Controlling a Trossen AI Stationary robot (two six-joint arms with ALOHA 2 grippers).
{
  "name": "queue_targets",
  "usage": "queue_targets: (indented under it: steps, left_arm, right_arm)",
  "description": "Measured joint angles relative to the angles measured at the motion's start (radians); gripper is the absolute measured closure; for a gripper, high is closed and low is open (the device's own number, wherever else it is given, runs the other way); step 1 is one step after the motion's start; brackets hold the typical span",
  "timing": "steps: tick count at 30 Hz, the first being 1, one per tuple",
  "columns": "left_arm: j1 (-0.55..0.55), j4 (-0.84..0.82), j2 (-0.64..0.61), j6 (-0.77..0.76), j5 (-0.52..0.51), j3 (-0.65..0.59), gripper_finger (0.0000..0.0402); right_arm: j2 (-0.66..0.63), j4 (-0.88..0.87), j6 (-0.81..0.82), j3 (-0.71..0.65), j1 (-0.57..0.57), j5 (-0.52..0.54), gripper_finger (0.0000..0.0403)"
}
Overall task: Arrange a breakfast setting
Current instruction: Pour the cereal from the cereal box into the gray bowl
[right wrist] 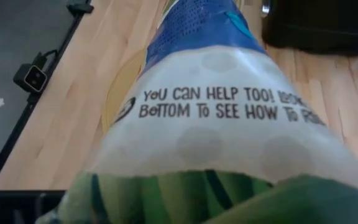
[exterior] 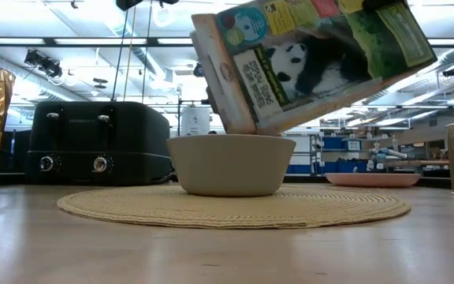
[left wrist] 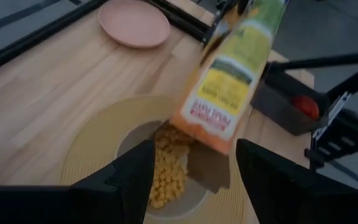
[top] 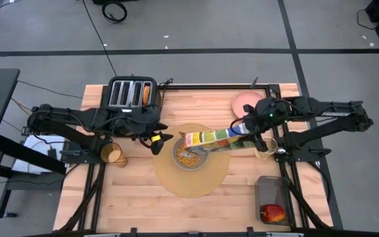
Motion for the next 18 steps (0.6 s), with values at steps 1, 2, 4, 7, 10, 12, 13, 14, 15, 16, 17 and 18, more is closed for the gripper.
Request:
queue_targets:
  steps: [1,2,4,7,10,12,13,14,15,16,17,18]
  left_arm:
    - [-0.004,-0.017,0.0,-0.012,0.003,0.0,0.0171]
    - [-0.007,-0.038,0.0,-0.024,0.005,0.0,0.0171]
    - [-0.014,-0.068,0.0,-0.048,0.007,0.0,0.0171]
    - [-0.021,-0.085,0.0,-0.068,0.007,0.0,0.0171]
    - [-0.021,-0.085,0.0,-0.069,0.007,0.0,0.0171]
    - [-0.022,-0.084,0.0,-0.072,0.007,0.0,0.0171]
    - [-0.022,-0.084,0.0,-0.072,0.007,0.0,0.0171]
    - [-0.022,-0.084,0.0,-0.074,0.007,0.0,0.0171]
    - [-0.022,-0.084,0.0,-0.074,0.007,0.0,0.0171]
    - [-0.022,-0.084,0.0,-0.075,0.007,0.0,0.0171]
    - [-0.022,-0.084,0.0,-0.075,0.007,0.0,0.0171]
    - [-0.022,-0.084,0.0,-0.075,0.007,0.0,0.0171]
  right_arm:
    - [0.009,-0.017,-0.005,0.014,0.003,0.006,0.022]
    - [0.019,-0.037,-0.009,0.027,0.004,0.01,0.022]
    - [0.04,-0.081,-0.021,0.054,0.005,0.022,0.022]
    - [0.063,-0.11,-0.029,0.086,0.004,0.028,0.022]
    - [0.078,-0.119,-0.04,0.102,0.005,0.034,0.0221]
    - [0.083,-0.115,-0.042,0.107,0.005,0.034,0.0221]
    - [0.085,-0.115,-0.042,0.11,0.005,0.035,0.0221]
    - [0.086,-0.117,-0.042,0.11,0.005,0.036,0.0221]
    - [0.087,-0.121,-0.042,0.112,0.005,0.036,0.0221]
    - [0.087,-0.126,-0.04,0.114,0.005,0.036,0.0221]
    - [0.088,-0.128,-0.037,0.119,0.005,0.036,0.0221]
    - [0.088,-0.127,-0.034,0.124,0.005,0.036,0.0221]
